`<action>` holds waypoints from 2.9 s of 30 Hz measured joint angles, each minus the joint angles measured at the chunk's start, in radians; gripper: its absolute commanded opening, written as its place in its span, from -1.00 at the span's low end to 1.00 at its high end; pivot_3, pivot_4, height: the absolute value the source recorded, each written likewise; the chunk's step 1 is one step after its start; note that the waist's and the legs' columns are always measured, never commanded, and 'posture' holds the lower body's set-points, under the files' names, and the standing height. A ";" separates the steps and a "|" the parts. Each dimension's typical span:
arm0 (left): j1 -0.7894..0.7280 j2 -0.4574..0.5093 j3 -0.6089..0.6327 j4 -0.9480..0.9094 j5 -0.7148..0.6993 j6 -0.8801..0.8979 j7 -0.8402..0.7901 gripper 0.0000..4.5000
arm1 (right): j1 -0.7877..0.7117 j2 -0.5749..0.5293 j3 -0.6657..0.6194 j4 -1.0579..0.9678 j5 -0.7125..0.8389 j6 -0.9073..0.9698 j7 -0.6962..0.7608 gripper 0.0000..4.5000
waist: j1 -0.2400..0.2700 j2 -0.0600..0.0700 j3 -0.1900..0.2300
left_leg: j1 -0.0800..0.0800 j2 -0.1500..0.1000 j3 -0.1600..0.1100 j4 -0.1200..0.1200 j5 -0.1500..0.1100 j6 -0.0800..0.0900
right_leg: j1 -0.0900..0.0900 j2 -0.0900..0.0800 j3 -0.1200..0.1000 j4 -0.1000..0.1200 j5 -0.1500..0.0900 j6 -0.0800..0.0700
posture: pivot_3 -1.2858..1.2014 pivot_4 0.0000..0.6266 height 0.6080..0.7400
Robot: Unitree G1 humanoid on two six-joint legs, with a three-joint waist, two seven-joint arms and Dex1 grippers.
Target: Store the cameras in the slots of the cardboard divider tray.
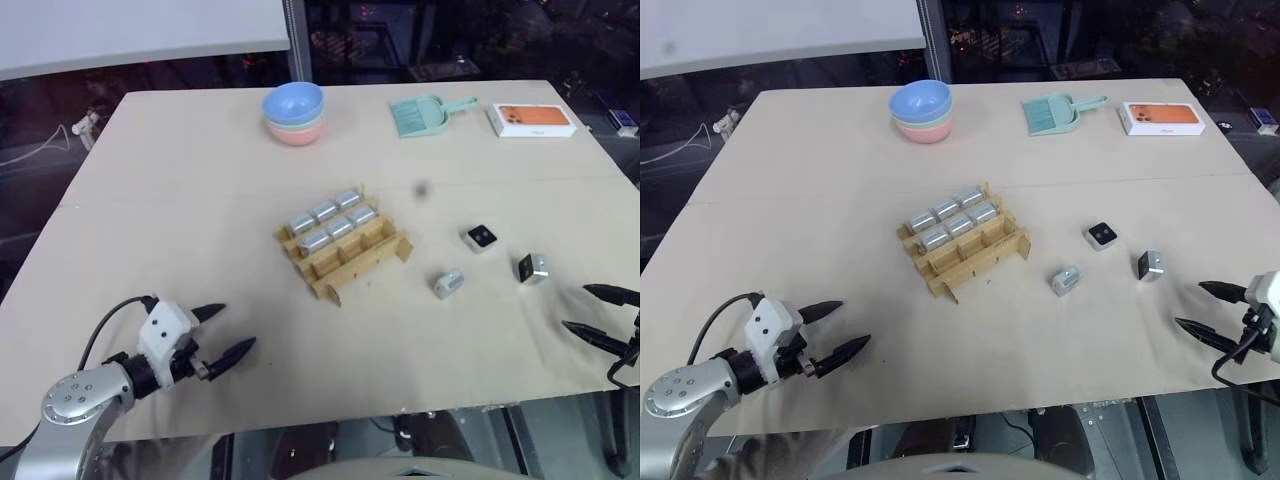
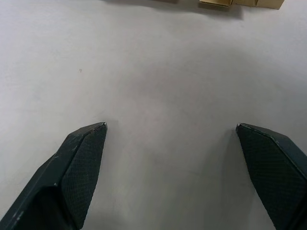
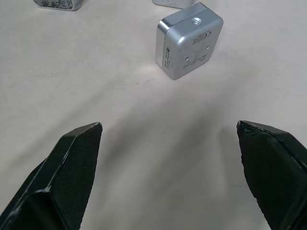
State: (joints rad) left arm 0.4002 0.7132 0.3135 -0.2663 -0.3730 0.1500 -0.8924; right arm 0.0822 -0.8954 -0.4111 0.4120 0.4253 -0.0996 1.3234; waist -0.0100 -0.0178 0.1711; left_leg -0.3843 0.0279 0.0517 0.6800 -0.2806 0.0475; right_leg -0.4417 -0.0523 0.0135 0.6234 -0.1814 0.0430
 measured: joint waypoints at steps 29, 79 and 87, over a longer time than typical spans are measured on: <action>-0.076 -0.013 0.010 -0.012 -0.022 0.046 0.015 1.00 | 0.049 0.013 0.002 -0.255 -0.004 0.472 -0.328 0.98 | 0.003 0.000 0.000 | -0.001 0.000 -0.001 0.000 0.000 0.000 | 0.000 0.000 0.000 0.001 0.000 0.000 | 0.03 -0.52 1.00; -0.459 0.328 0.069 -0.074 -0.399 0.340 -0.463 1.00 | -0.219 0.093 0.105 -0.733 0.079 0.924 -0.732 -0.65 | -0.011 -0.001 0.003 | -0.009 -0.003 -0.002 0.002 0.000 0.000 | -0.007 0.002 0.000 0.001 0.000 0.000 | 0.03 -0.52 1.00; -0.485 0.288 0.047 0.012 -0.339 0.274 -0.466 1.00 | -0.633 0.135 0.422 -0.629 0.048 0.556 -0.279 -0.65 | -0.011 -0.002 0.004 | -0.009 -0.001 -0.002 0.002 0.000 0.000 | -0.007 0.004 -0.001 0.002 0.003 0.000 | 0.03 -0.52 1.00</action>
State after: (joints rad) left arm -0.0846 1.0015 0.3603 -0.2545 -0.7123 0.4241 -1.3586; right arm -0.5508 -0.7602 0.0113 -0.2168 0.4735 0.4562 1.0444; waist -0.0211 -0.0196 0.1749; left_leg -0.3931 0.0269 0.0496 0.6825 -0.2803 0.0476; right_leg -0.4484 -0.0480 0.0120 0.6251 -0.1786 0.0428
